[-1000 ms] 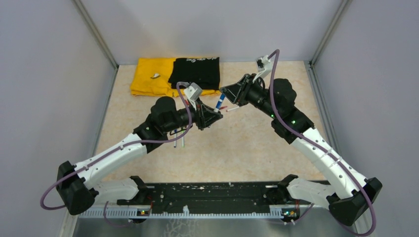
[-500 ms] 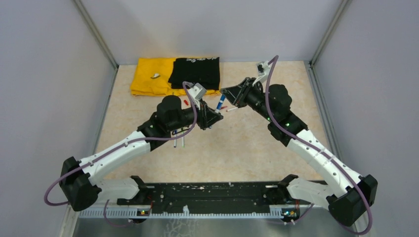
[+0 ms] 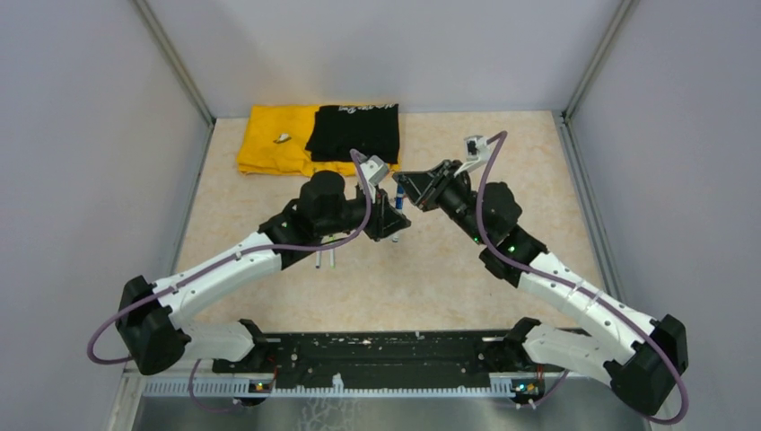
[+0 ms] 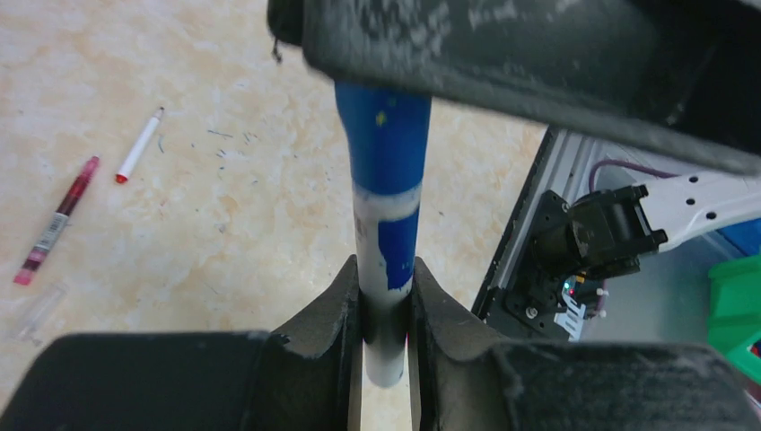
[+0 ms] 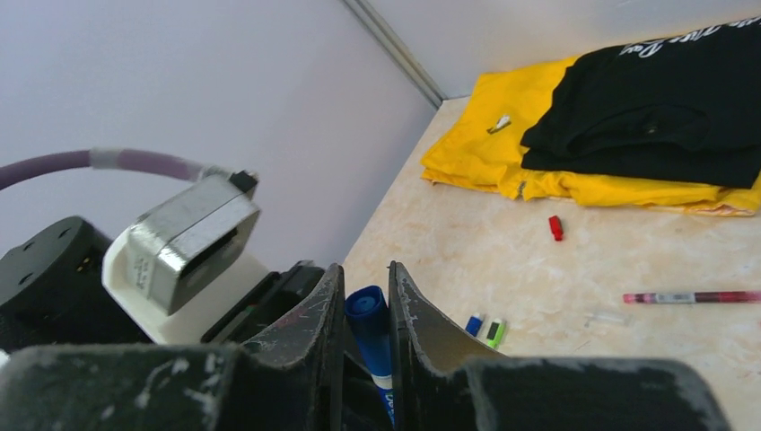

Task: Insert the pens into the pen caps
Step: Press the pen cap onto the pen.

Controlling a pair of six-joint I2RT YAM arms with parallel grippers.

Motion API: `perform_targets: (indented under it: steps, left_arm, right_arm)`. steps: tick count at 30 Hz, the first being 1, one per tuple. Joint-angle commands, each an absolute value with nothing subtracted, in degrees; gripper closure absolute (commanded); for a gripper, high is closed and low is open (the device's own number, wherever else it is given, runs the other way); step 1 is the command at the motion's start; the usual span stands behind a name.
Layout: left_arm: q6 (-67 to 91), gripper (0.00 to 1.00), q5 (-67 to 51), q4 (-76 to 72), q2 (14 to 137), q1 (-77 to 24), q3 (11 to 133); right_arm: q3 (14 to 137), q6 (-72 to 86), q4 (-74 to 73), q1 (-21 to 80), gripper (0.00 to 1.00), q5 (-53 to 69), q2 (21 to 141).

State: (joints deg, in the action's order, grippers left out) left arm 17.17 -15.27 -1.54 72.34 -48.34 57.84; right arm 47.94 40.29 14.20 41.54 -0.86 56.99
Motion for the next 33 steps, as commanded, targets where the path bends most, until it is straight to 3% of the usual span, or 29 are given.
perform_targets:
  steps: [1,14,33]
  left_arm:
    - [16.01,1.0,-11.71,-18.42,72.32,-47.81,66.33]
    - [14.41,1.0,-12.2,-17.99,72.7,-47.82,68.86]
    - [13.42,1.0,-10.81,-16.28,72.5,-47.81,70.16]
  right_arm:
    - [41.15,43.38,0.92,49.13,1.0,9.99,56.31]
    - [37.09,38.98,-13.29,49.29,1.0,0.33,48.33]
    - [29.36,43.28,-11.36,49.92,1.0,2.63,45.76]
